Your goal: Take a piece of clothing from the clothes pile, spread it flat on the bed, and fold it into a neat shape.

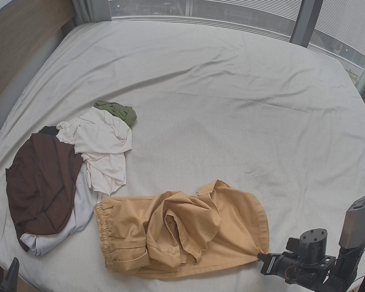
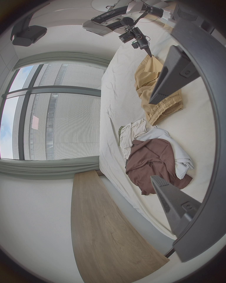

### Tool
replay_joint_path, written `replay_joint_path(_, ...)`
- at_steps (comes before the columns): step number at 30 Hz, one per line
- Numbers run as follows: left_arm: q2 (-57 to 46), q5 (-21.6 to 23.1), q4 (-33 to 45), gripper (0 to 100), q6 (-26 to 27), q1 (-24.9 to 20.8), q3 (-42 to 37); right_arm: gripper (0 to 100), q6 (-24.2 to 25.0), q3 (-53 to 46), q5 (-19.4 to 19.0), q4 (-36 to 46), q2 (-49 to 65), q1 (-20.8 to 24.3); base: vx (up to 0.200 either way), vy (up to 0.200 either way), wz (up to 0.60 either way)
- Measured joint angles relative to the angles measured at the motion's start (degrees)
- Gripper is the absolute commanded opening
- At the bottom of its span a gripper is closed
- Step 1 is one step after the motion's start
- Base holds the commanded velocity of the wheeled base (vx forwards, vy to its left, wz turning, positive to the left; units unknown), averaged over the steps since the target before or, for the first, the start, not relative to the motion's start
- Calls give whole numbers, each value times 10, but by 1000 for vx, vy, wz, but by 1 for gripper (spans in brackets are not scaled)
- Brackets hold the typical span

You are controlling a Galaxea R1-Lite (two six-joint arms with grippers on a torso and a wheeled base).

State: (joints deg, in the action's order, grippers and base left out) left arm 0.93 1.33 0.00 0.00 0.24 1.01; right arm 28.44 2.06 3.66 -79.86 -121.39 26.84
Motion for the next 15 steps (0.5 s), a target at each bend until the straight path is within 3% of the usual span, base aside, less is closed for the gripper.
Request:
replay_joint_path(6, 0, 0, 0, 100, 0, 0, 0, 0, -3, -9, -1, -3, -7, -2, 0, 0, 0)
replay_joint_path(7, 0, 0, 0, 100, 0, -1, 0, 100, -2, -10, -4, -4, -10, 0, 0, 0, 0)
replay_joint_path(15, 0, 1, 0, 100, 1, -1, 0, 100, -1, -10, -10, -59, -8, 4, 0, 0, 0)
